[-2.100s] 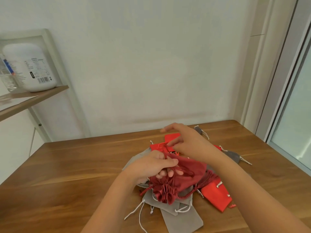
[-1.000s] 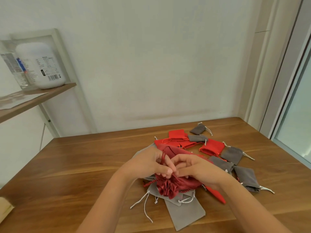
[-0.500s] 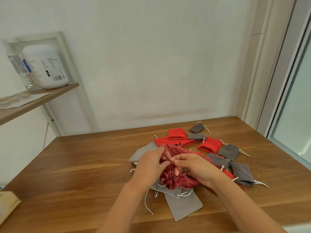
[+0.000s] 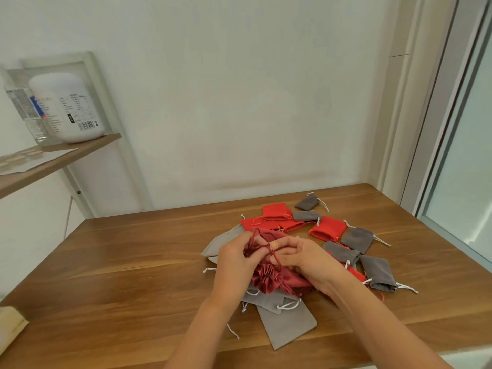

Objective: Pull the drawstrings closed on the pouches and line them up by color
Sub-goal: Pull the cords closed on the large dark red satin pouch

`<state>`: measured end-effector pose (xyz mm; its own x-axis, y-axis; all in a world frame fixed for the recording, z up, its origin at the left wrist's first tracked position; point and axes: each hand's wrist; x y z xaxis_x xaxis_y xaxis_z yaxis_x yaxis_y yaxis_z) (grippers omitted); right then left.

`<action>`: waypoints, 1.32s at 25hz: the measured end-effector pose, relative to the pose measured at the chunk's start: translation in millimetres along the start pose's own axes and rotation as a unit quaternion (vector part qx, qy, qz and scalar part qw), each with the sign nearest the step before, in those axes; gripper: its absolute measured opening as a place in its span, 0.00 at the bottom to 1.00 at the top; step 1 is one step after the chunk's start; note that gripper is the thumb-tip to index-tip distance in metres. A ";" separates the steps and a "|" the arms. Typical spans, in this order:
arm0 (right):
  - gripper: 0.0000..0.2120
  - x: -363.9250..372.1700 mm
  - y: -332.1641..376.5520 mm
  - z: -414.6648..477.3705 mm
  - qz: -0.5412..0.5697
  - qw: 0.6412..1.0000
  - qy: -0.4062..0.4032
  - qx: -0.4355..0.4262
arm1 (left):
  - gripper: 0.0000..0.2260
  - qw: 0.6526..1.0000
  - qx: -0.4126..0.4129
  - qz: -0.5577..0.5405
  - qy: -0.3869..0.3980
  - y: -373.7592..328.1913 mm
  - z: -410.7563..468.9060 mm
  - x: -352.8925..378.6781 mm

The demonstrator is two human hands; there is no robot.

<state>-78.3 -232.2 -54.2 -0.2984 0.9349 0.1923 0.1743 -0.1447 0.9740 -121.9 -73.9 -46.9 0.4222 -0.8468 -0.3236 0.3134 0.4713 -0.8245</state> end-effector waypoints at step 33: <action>0.17 -46.0 39.3 -9.0 0.098 0.992 -0.079 0.012 | 0.17 0.867 -0.334 -0.362 -0.072 11.3 8.7 3.2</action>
<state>-66.2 -283.8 -23.7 -0.1051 0.9291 0.3545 0.2371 -0.3228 0.9163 -109.7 -69.2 -53.2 0.4374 -0.7991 0.4125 -0.0027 -0.4598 -0.8880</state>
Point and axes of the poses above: each hand's wrist, its own z-axis towards the middle knuckle, its own x-axis out of the palm, y = z × x, and after that the axes turned 9 degrees about -y, right-handed
